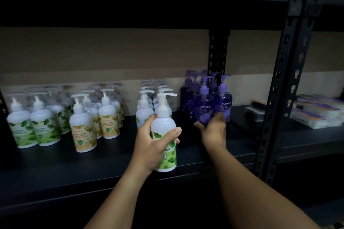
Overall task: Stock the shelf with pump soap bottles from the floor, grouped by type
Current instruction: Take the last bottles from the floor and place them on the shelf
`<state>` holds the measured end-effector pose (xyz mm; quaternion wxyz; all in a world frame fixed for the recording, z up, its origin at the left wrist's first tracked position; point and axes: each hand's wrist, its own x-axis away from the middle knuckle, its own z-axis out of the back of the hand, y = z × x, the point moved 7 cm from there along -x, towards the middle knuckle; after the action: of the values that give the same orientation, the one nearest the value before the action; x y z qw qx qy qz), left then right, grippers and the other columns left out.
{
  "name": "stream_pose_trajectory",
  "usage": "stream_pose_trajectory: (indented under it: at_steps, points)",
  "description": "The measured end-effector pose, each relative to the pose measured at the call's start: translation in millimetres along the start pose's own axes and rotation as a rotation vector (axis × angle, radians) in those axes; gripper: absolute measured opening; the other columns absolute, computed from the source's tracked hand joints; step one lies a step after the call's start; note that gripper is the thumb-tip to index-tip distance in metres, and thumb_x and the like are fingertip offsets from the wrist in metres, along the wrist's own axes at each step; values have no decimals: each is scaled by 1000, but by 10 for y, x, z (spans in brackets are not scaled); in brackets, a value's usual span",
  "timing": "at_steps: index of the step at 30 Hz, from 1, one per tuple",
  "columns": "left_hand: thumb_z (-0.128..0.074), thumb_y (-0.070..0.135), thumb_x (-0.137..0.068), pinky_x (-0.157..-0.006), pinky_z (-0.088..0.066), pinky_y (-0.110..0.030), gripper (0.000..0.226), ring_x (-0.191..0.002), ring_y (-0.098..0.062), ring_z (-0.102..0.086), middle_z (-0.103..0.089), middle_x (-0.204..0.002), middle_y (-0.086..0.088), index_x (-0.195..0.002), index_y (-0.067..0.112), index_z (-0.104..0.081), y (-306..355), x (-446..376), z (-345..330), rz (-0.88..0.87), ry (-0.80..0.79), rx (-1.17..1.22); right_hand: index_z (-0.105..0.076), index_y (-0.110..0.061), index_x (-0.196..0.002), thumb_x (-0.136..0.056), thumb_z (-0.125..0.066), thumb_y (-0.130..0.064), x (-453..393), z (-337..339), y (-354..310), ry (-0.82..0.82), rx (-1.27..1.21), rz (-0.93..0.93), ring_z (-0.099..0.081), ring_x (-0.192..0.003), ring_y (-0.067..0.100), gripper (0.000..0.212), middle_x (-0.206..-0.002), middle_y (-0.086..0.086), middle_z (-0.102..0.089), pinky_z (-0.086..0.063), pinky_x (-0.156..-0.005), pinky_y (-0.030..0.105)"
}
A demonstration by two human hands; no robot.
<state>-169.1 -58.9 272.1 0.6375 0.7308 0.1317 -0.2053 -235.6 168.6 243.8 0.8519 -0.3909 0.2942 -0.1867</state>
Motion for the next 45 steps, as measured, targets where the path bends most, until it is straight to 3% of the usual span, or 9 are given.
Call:
stream_pose_trajectory:
  at_steps: [17,23,26,29,33,37,40,43,45]
  points:
    - [-83,42,-67,-67,-61,-37,51,-69,-31,-74,-72,-83,-25,-102,10,-67,23,11,123,-23,3,-9,-38,4,-140,-91,-74,-36,-35,-80,42,-1,53,-26,-53,-125,43,73,-141,27,-46,-48,-101,49]
    - [-87,39,-68,-74,-63,-42,40,-78,-34,-75,-76,-86,-12,-100,23,-71,32,44,249,-42,14,-49,-30,-1,-144,-88,-80,-30,42,-46,98,-9,-112,-91,-54,-124,48,81,-141,29,-48,-49,-102,52]
    - [-92,26,-68,-75,-60,-29,40,-87,-21,-76,-78,-94,-3,-104,23,-74,41,87,347,-42,28,-55,-28,0,-144,-86,-82,-31,181,-76,68,-55,-91,-74,-50,-127,48,85,-140,29,-46,-46,-105,55]
    - [-96,17,-66,-75,-57,-20,48,-88,-12,-75,-80,-99,-7,-107,20,-73,63,142,428,-21,36,-8,-49,-7,-121,-87,-79,-38,410,-181,-109,-190,100,77,-55,-118,39,55,-124,19,-57,-50,-95,45]
    - [-91,20,-66,-77,-54,-16,48,-89,-5,-72,-79,-100,6,-110,22,-73,105,207,661,-55,68,-74,-55,-28,-98,-89,-69,-54,916,-330,-469,-351,163,318,-65,-95,21,31,-102,-2,-66,-55,-81,39]
    - [-92,26,-67,-81,-55,-18,52,-94,-5,-71,-77,-103,10,-115,25,-73,142,272,951,-67,118,-125,-61,-33,-116,-99,-51,-52,1457,-570,-852,-545,198,632,-58,-110,13,27,-119,-11,-59,-52,-89,39]
    - [-97,31,-67,-82,-56,-22,51,-93,-4,-71,-77,-102,11,-112,29,-73,150,324,1260,-69,190,-139,-58,-33,-138,-107,-39,-46,1718,-790,-1078,-721,216,779,-52,-128,13,38,-142,-14,-52,-48,-101,38]
    - [-97,38,-68,-79,-56,-23,50,-90,-5,-71,-78,-100,7,-112,29,-73,206,401,1543,-73,240,-158,-48,-27,-152,-110,-37,-39,1879,-992,-1261,-837,234,880,-38,-145,12,45,-161,-8,-40,-33,-117,30]
    - [-92,33,-71,-82,-57,-25,48,-93,-7,-72,-78,-103,5,-114,28,-72,238,439,1690,-78,256,-183,-41,-24,-157,-111,-36,-34,1960,-1121,-1369,-891,250,925,-27,-152,11,47,-166,-5,-31,-22,-119,24]
